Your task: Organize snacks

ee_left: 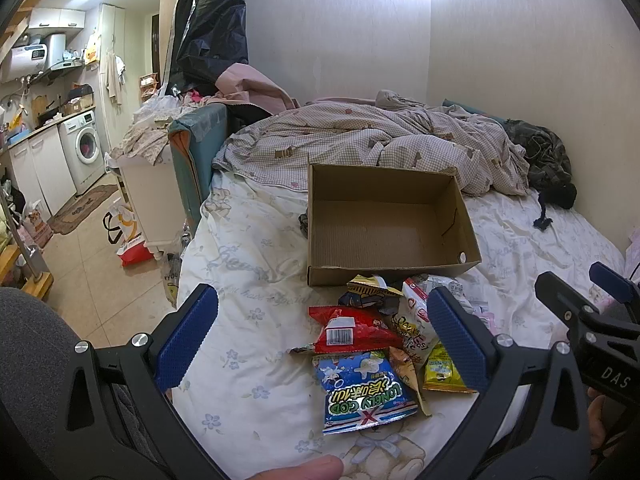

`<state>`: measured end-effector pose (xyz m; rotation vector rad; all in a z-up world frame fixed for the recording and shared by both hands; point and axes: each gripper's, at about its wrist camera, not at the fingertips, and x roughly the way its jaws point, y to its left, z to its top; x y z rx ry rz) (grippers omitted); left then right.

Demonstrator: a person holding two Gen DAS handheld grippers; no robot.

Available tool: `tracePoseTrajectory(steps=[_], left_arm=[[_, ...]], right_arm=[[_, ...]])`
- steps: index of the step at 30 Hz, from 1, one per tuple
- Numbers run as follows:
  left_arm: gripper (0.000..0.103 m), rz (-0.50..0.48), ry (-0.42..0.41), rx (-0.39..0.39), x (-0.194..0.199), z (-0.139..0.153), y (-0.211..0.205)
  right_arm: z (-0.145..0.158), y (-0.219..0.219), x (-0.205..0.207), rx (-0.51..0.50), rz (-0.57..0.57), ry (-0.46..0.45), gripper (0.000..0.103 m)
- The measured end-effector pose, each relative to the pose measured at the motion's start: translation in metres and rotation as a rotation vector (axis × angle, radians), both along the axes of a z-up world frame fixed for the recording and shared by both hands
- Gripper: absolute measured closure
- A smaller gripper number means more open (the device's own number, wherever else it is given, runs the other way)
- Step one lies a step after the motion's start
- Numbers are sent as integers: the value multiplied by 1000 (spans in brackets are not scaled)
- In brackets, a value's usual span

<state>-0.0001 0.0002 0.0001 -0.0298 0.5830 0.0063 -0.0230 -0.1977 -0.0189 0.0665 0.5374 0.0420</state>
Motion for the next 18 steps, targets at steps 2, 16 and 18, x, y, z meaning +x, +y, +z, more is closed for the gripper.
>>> tracePoseTrajectory(steps=[2, 16, 18], left_arm=[[0, 0, 1, 0, 0, 0, 0], [0, -1, 1, -1, 0, 0, 0], [0, -2, 1, -4, 0, 1, -3]], right_arm=[[0, 0, 0, -1, 0, 0, 0], [0, 0, 0, -2, 0, 1, 0], [0, 0, 0, -5, 1, 1, 0]])
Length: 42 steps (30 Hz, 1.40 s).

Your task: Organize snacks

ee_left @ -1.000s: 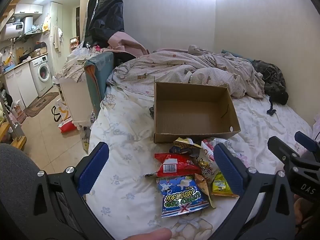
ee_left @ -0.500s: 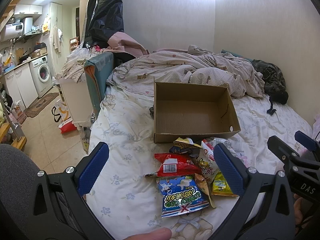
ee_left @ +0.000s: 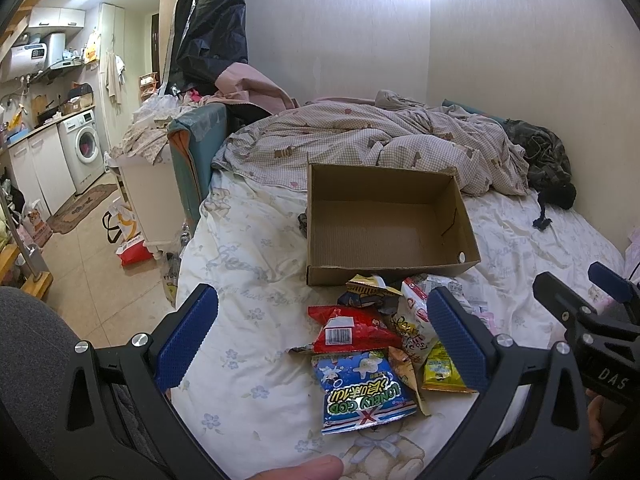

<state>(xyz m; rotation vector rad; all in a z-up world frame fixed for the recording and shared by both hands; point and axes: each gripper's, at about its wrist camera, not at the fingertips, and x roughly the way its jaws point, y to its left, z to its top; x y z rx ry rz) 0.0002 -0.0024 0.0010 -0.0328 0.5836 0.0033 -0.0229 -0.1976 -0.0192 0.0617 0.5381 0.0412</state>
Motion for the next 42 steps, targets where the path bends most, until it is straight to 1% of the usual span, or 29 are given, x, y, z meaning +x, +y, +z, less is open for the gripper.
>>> tracePoseTrajectory(steps=[7, 9, 12, 25, 42], left_arm=[[0, -1, -1, 3, -4, 4, -1], [0, -1, -1, 1, -1, 0, 1], [0, 1, -4, -1, -3, 2, 2], [0, -3, -7, 11, -4, 4, 2], [0, -2, -7, 11, -4, 3, 1]], right_arm=[[0, 1, 1, 2, 0, -1, 0], [-1, 2, 2, 1, 2, -2, 0], [2, 1, 4, 2, 3, -1, 0], [-2, 1, -1, 2, 4, -1, 0], [0, -1, 1, 4, 4, 0, 0]])
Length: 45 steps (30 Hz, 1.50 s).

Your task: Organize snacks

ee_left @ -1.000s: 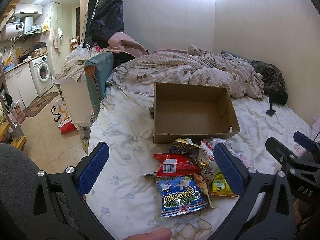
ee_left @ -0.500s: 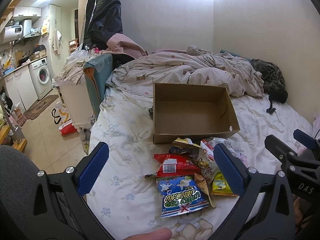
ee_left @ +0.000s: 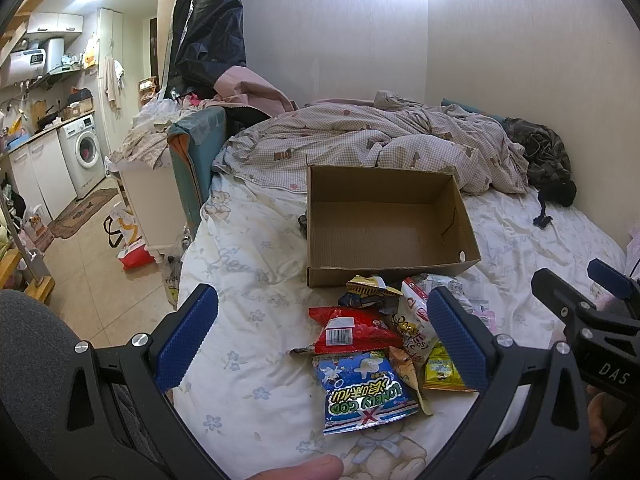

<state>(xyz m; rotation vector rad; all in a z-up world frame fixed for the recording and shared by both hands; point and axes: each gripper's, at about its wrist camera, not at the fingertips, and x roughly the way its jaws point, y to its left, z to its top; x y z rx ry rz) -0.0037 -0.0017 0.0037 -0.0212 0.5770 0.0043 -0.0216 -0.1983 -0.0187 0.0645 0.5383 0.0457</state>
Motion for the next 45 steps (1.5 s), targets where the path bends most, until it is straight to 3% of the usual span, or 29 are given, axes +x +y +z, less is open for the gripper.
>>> tracePoseTrajectory(steps=[15, 22, 28, 35, 38, 45], left_arm=[[0, -1, 10, -1, 1, -2, 1], [0, 28, 175, 44, 26, -13, 5], [0, 63, 376, -9, 69, -38, 16], [0, 76, 729, -118, 104, -126, 7], [0, 112, 831, -160, 111, -158, 5], [0, 108, 885, -170, 123, -183, -20]], right_arm=[[-6, -3, 4, 20, -12, 18, 0], [-10, -33, 40, 124, -44, 181, 0], [-33, -56, 76, 204, -83, 343, 0], [-69, -68, 89, 274, -118, 481, 0], [-75, -72, 89, 304, -118, 505, 0], [-80, -72, 90, 303, -128, 511, 0]])
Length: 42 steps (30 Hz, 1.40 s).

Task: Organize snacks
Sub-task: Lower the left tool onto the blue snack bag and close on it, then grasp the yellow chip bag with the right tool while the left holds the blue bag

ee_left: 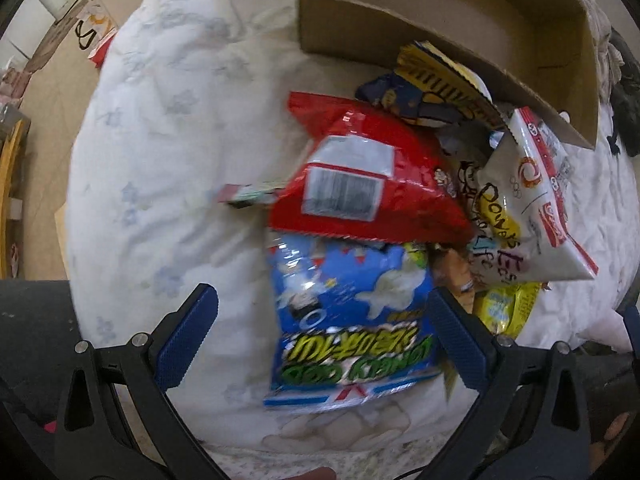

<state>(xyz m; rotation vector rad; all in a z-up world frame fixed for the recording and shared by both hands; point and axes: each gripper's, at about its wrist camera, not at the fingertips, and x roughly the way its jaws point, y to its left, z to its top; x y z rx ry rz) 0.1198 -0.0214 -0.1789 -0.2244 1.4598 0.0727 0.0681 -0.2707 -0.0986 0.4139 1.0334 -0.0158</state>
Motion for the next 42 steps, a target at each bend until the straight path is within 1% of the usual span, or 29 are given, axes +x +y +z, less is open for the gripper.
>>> tracePoseTrajectory(steps=[4, 7, 11, 12, 13, 14, 15, 16, 17, 18, 19, 22, 23, 26, 28, 31, 32, 33, 35, 36, 40, 41, 42], left_arm=[[0, -4, 39, -25, 5, -15, -11], [0, 8, 34, -40, 4, -22, -12], [0, 43, 38, -89, -4, -35, -8], [4, 47, 37, -99, -7, -37, -8], [13, 45, 35, -114, -8, -38, -7], [19, 47, 33, -140, -12, -39, -6], [33, 49, 38, -164, -13, -37, -4], [41, 48, 39, -184, -15, -35, -6], [44, 39, 41, -197, -18, -31, -6], [51, 35, 42, -201, -21, -27, -8], [52, 31, 47, -209, -24, -22, -9], [53, 26, 62, -229, -31, -19, -9], [53, 40, 67, -234, -35, -9, 1], [53, 55, 63, -242, -47, 4, 19], [53, 27, 34, -210, -57, 20, 27], [53, -29, -10, -174, -54, 38, 32], [53, -41, -29, -161, -54, 46, 36], [53, -48, -43, -152, -46, 48, 34], [53, -48, -79, -139, -41, 58, 35], [54, -41, -92, -142, -36, 60, 47], [54, -26, -126, -153, -31, 62, 48], [54, -25, -130, -150, -30, 60, 46], [54, -18, -129, -157, -29, 59, 46]], right_arm=[[-2, -3, 3, 8, -13, 5, 0], [-6, -6, 5, 20, -24, 16, 0], [-10, -6, 6, 24, -29, 29, 0], [-11, -5, 7, 24, -29, 31, 0], [-12, -5, 7, 24, -29, 34, 0], [-12, -5, 8, 22, -29, 35, 0], [-12, -5, 8, 20, -29, 36, 0], [-12, -4, 8, 16, -28, 36, 0], [-12, -4, 8, 13, -27, 35, 0], [-13, -4, 8, 10, -28, 34, 0], [-12, -4, 8, 9, -28, 34, 0], [-12, -4, 7, 5, -32, 32, 0], [-11, -5, 7, 4, -35, 30, 0], [-11, -8, 5, 9, -43, 31, 0], [-11, -10, 4, 22, -45, 39, 0], [-18, -12, 6, 54, -44, 77, 0], [-23, -12, 9, 67, -41, 102, 0], [-28, -11, 11, 75, -37, 127, 0], [-39, -6, 16, 86, -21, 181, 0], [-44, -3, 18, 92, -12, 205, 0], [-75, 10, 26, 129, 16, 338, 0], [-84, 13, 28, 130, 11, 363, 1], [-88, 14, 29, 126, 7, 375, 4]])
